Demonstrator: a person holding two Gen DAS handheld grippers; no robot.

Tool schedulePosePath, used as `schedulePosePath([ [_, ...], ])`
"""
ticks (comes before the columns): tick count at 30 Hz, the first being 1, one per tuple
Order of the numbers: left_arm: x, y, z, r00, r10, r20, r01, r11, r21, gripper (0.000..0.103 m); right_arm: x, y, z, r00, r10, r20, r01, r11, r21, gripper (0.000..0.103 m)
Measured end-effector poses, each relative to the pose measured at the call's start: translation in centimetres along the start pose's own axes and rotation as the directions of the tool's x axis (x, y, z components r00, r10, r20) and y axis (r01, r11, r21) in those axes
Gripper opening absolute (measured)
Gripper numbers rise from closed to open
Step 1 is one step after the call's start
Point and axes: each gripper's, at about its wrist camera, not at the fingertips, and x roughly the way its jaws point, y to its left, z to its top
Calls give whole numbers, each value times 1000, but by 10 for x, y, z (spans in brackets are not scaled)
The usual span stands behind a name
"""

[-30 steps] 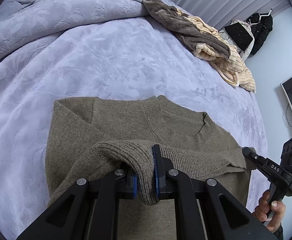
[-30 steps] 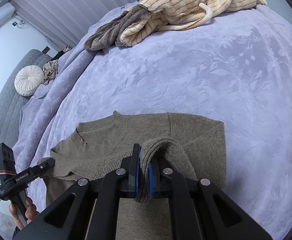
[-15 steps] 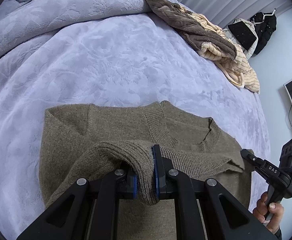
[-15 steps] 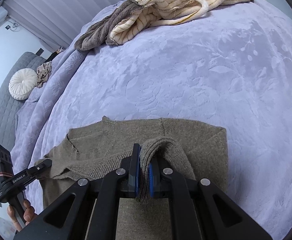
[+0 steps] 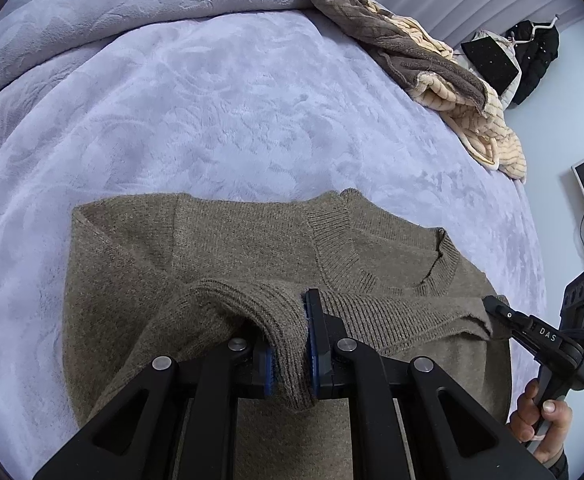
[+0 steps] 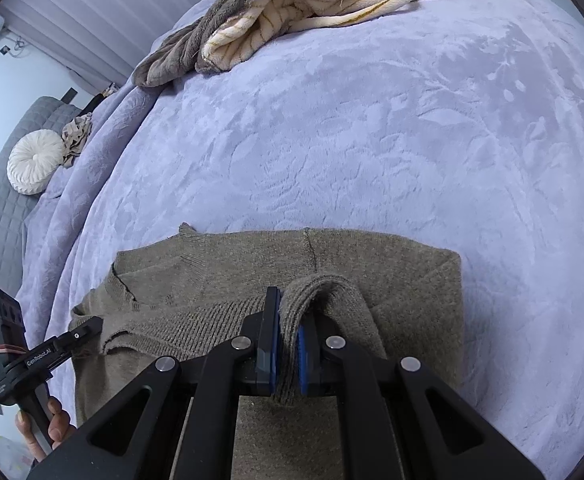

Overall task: Fold small clothes
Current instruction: 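Lift the hem with both grippers and fold it toward the collar, then open both grippers and release the folded hem onto the sweater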

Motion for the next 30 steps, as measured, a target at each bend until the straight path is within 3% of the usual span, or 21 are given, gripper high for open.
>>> schedulePosePath([
  [10,1,4,3,999,-34,-16,33,999,-29,14,-2,-10,3,998,67,-19,-66,995,75,13],
  [12,-1,8,3,998,-66,-22,65,997,-49,14,-6,-14,4,995,99,-7,-97,990,106,21],
  [14,-3,11,3,996,-90,-29,88,994,-65,14,-11,-18,4,993,114,14,-115,985,132,45],
  [16,-4,14,2,994,-106,-32,103,991,-80,14,-18,-19,4,994,100,44,-105,985,135,62],
  [20,-10,16,1,989,-142,-37,138,986,-97,14,-30,-23,4,991,108,80,-118,982,146,64],
  [21,-11,16,1,988,-146,-44,141,985,-101,26,-32,-23,5,991,107,84,-119,982,146,64],
  [22,-12,16,1,987,-152,-50,146,984,-105,46,-35,-23,4,990,106,88,-118,983,143,64],
  [23,-15,16,1,987,-156,-34,151,982,-111,96,-36,-21,2,991,102,90,-114,984,136,64],
  [25,-30,19,-1,986,-154,59,160,981,-114,102,-38,-17,-1,992,91,89,-101,988,114,64],
  [27,-38,17,1,983,-169,66,175,979,-102,102,-40,-12,-5,992,82,92,-91,992,90,64],
  [30,-48,14,1,987,-134,84,141,987,-83,102,-43,-3,-12,992,66,103,-71,996,45,64],
])
